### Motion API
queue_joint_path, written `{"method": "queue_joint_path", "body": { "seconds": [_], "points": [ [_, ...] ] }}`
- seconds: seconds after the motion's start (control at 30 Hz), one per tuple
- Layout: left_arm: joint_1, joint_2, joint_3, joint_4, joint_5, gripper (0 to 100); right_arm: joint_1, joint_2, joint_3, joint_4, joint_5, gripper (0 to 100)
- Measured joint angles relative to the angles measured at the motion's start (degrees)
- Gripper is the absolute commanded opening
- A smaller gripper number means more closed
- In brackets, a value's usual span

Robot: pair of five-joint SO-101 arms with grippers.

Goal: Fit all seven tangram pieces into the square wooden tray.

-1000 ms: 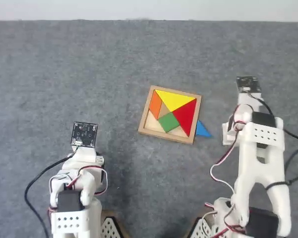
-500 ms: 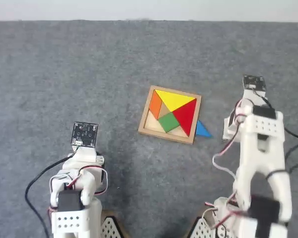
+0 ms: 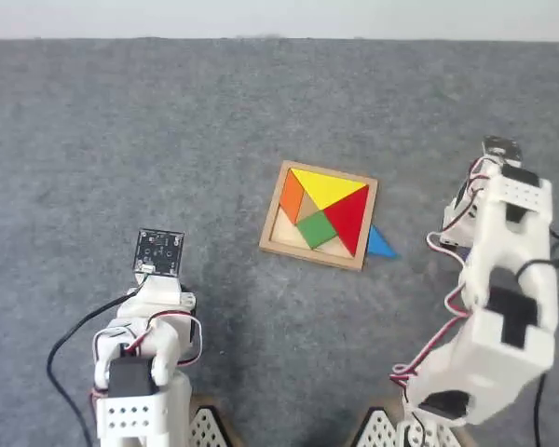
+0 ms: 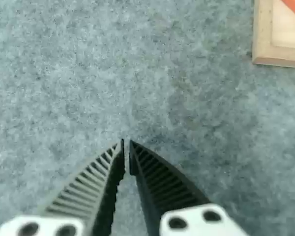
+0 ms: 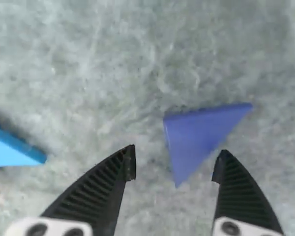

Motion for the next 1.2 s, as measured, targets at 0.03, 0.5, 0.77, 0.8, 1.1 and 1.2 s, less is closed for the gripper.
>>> {"method": "queue_joint_path", "body": {
  "seconds": [0.03, 0.5, 0.77, 0.8, 1.1, 1.2],
  "points": [
    [0.0, 0.0, 0.0, 0.0, 0.0, 2, 0.0, 1.49, -1.14, 0.26, 0.0, 26.4],
    [0.0, 0.0, 0.0, 0.0, 0.0, 2, 0.7, 11.96, -9.05, 0.62, -7.47, 26.2],
    [0.0, 0.0, 0.0, 0.0, 0.0, 2, 1.41, 12.4, -9.67, 0.7, -7.65, 18.8],
    [0.0, 0.0, 0.0, 0.0, 0.0, 2, 1.58, 12.4, -9.67, 0.7, -7.65, 18.8],
    [0.0, 0.0, 0.0, 0.0, 0.0, 2, 2.02, 12.4, -9.85, 0.7, -4.22, 18.4],
    [0.0, 0.0, 0.0, 0.0, 0.0, 2, 1.85, 12.4, -9.85, 0.79, -0.7, 18.3]
  ]
}}
